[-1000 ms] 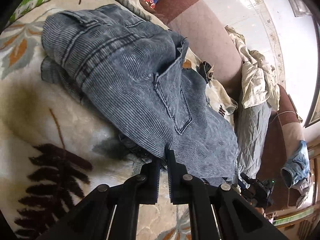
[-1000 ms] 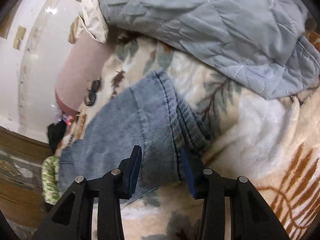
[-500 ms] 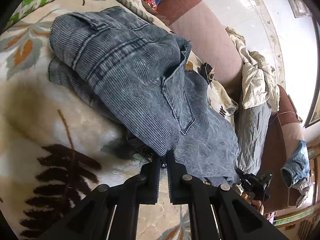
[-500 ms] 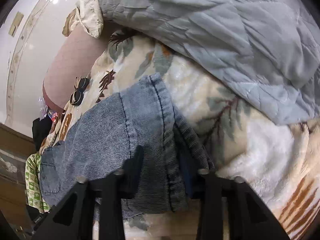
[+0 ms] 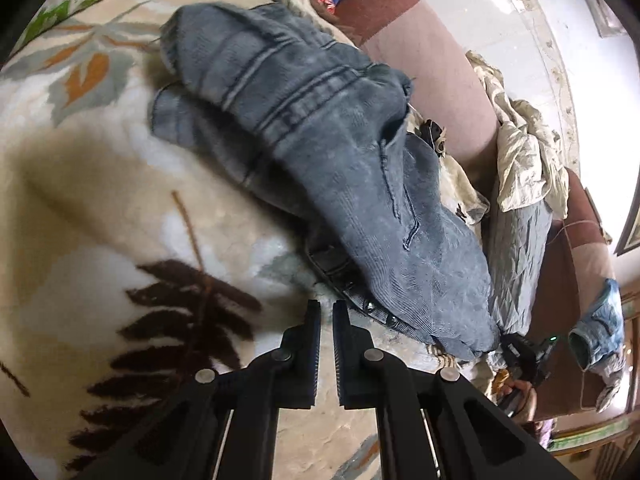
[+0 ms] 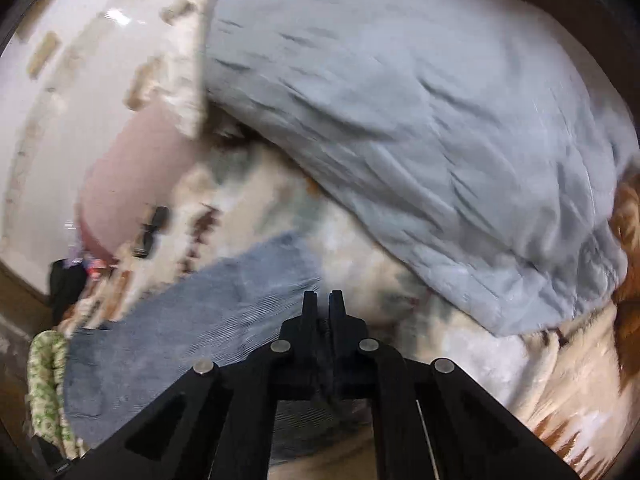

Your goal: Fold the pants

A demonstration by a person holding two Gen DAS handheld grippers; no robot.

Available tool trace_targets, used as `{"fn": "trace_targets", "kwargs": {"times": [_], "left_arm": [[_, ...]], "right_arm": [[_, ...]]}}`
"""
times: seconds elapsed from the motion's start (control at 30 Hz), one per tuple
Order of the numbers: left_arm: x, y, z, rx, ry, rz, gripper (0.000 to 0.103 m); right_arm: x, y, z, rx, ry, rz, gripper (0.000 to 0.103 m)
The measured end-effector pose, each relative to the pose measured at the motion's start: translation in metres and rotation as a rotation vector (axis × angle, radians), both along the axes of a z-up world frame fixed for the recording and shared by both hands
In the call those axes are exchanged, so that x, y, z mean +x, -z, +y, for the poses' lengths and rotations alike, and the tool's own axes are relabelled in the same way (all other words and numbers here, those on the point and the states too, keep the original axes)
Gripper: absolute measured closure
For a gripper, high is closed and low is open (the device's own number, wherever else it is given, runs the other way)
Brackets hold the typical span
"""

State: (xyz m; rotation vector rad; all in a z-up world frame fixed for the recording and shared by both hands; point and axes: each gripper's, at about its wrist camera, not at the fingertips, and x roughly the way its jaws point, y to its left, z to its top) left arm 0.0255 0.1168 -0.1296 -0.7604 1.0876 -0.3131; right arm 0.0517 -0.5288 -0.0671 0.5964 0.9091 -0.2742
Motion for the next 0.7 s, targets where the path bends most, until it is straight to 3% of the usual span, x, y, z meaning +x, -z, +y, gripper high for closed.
{"fn": "trace_targets", "kwargs": {"times": [0.1,0.2,0.3,0.37,0.43,0.57,0.7], "left_arm": [[0.000,-0.006,0.004,-0.028,-0.006,-0.019,0.096],[0.002,-0.019,0.000,-0.026,-0.007,-0.065,0.096],[0.004,-0.035,-0.017,-0.014,0.038,-0.142,0.094],[0.007,-0.045,-0.036,0.002,0.080,-0.187,0.094],[0.011,-0.054,-0.058,0.053,0.114,-0.235,0.094],[0.030,-0.058,-0.098,0.124,0.193,-0.284,0.094],[0.043,-0.032,-0.106,0.137,0.207,-0.197,0.094]], "right_arm": [[-0.006,0.007,-0.012,0.098,0.048,0.027,0.094],[-0.016,-0.010,-0.008,0.143,0.044,-0.024,0.093],[-0.022,-0.033,0.019,0.164,-0.082,-0.120,0.092],[-0.019,-0.036,0.048,0.168,-0.185,-0.130,0.088],[-0.010,-0.029,0.088,0.142,-0.297,-0.101,0.081],[0.011,-0.006,0.156,0.064,-0.447,-0.019,0.081],[0.024,0.017,0.187,0.009,-0.531,0.053,0.081]]}}
